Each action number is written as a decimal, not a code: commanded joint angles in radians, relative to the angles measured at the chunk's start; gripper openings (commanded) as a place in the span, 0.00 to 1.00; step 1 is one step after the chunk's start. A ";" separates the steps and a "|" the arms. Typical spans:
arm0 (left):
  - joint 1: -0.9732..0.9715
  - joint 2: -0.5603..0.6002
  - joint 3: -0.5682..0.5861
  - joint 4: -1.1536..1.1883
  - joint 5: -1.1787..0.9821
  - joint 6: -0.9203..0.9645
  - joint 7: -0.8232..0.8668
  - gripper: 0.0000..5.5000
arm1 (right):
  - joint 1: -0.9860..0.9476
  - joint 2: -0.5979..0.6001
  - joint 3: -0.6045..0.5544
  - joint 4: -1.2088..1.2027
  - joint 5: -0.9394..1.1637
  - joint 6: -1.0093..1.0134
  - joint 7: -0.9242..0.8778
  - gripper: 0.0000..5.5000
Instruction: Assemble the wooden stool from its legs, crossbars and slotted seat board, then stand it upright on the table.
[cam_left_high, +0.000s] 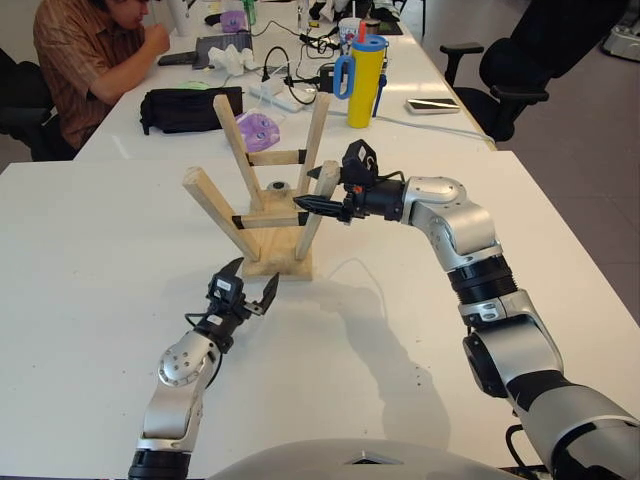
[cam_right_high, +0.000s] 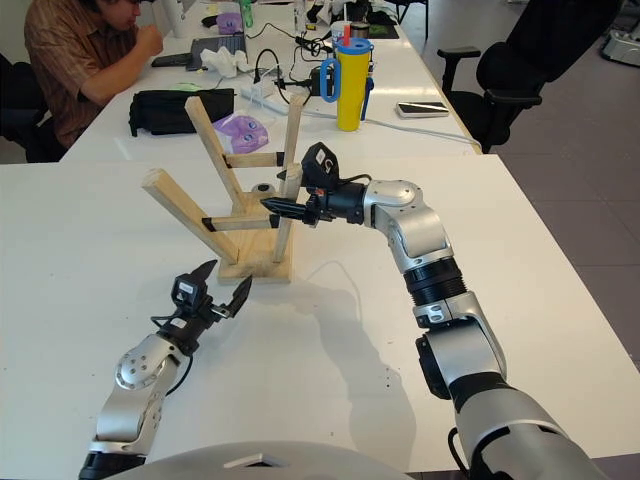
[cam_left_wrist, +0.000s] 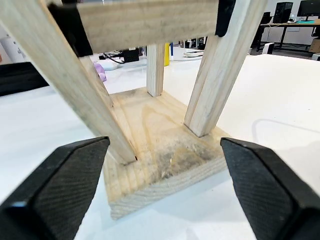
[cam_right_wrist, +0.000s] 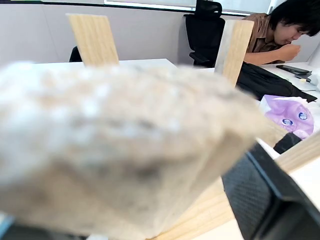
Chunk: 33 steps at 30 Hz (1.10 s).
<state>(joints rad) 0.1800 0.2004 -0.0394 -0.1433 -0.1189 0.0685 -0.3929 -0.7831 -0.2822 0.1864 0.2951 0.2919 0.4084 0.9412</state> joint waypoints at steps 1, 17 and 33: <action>-0.038 -0.006 -0.027 0.052 -0.017 0.091 -0.013 0.76 | 0.031 -0.025 0.002 -0.061 -0.014 0.028 -0.009 0.60; -0.092 -0.017 -0.061 0.098 -0.030 0.154 -0.015 0.76 | -0.081 0.040 -0.432 -0.304 0.481 0.326 -0.275 0.38; -0.095 0.028 -0.117 0.156 0.023 0.205 -0.025 0.76 | 0.320 0.210 -0.051 0.077 0.097 0.183 -0.575 0.23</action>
<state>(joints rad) 0.0626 0.2134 -0.1246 -0.0451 -0.1156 0.2066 -0.4018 -0.7615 -0.0676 -0.0097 0.1971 0.5255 0.4577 0.4054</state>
